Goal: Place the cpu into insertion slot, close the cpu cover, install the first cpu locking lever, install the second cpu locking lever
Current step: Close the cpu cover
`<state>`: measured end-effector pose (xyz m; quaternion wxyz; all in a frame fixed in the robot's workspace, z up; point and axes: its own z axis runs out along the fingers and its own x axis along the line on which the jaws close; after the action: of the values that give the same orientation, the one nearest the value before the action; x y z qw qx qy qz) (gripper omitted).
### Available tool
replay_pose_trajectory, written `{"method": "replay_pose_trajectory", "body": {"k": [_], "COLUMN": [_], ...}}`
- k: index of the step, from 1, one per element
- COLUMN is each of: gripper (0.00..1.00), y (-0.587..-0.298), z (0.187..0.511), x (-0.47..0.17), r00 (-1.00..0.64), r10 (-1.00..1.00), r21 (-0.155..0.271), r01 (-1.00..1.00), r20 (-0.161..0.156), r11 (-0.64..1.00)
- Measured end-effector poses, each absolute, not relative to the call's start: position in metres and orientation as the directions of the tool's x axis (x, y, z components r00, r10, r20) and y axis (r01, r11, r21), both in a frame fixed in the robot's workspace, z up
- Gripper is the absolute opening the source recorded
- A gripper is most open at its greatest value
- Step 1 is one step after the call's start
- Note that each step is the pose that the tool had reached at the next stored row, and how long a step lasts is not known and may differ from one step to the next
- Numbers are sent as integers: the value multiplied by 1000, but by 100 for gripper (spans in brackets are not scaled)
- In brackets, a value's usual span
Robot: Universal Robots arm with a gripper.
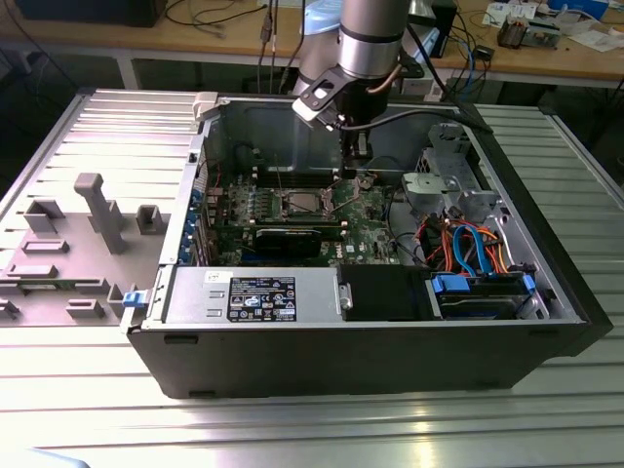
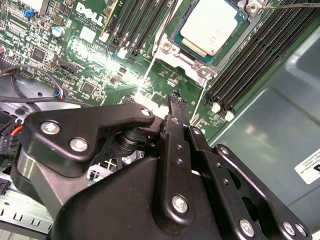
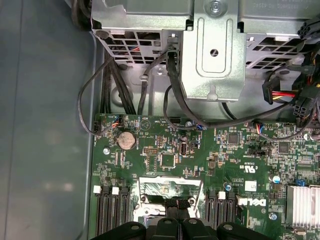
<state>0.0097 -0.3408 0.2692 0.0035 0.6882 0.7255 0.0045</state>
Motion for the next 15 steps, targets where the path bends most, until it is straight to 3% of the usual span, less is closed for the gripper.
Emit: {"method": "replay_pose_trajectory", "body": {"k": [15], "gripper": [11], "y": [-341], "z": [269], "x": [17], "r00": [-53], "r10": [999], "r21": [11], "r01": [999], "r20": [1], "r11": [53]}}
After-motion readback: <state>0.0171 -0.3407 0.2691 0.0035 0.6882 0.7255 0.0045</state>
